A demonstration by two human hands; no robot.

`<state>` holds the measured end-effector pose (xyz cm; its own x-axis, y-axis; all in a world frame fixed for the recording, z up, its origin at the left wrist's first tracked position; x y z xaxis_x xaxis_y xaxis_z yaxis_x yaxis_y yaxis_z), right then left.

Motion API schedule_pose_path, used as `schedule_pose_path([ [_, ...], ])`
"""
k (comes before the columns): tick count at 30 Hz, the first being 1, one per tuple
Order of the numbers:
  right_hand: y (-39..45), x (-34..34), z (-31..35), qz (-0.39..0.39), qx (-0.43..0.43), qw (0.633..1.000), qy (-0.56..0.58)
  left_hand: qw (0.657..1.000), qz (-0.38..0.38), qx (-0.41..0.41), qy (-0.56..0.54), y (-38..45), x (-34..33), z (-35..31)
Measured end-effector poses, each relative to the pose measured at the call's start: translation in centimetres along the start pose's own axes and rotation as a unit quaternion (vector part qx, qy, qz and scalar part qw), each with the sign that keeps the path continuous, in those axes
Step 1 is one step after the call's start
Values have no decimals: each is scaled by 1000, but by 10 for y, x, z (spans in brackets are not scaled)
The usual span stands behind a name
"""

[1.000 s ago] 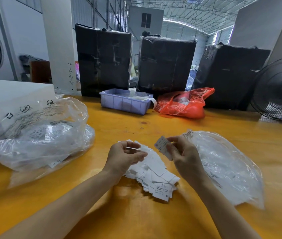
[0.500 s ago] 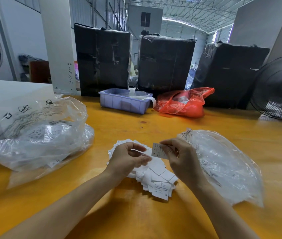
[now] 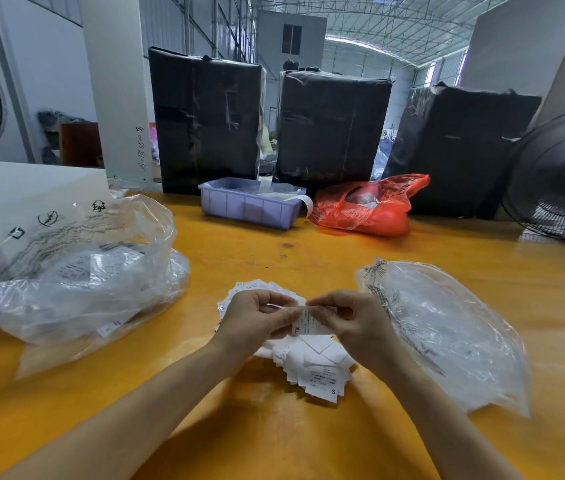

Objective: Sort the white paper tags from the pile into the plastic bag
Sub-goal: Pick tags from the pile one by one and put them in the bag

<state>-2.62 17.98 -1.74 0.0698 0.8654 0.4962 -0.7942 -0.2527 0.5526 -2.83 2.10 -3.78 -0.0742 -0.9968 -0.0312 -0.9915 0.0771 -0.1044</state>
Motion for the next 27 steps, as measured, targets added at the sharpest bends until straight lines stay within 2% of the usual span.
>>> schedule_pose_path([
  [3,-2,-2,-1,0,-31,999,44,1000,18,3,5,-2,-4,2],
  [7,-2,3,-1,-83,-60,988,113,999,0,24,-45,-1,-6,4],
  [9,-2,6,-1,-102,-57,987,111,996,-7,44,-83,-1,-5,4],
  [14,-6,-8,8,-46,-14,993,104,995,-18,69,-74,0,-7,10],
  [17,-5,-12,11,-44,-4,994,102,991,-45,79,-100,0,-5,10],
  [20,-4,-13,12,-23,-14,995,97,983,-55,94,-148,-1,-4,8],
  [23,-7,-20,14,5,-37,984,171,976,-50,104,-182,-2,-7,7],
  [27,-6,-22,9,-22,-54,982,182,974,-34,108,-197,-3,-7,5],
])
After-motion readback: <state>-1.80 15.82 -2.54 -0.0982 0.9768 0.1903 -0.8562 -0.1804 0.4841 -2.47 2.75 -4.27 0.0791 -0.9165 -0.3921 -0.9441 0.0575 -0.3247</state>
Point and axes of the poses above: each hand's wrist, its own y-axis towards the middle knuckle, its own x-axis out of the back of the hand, z = x × y, the point moved 4 cm from there along y, towards the middle knuckle, and after that the axes turned 11 degrees about x, right-handed, at the moved point
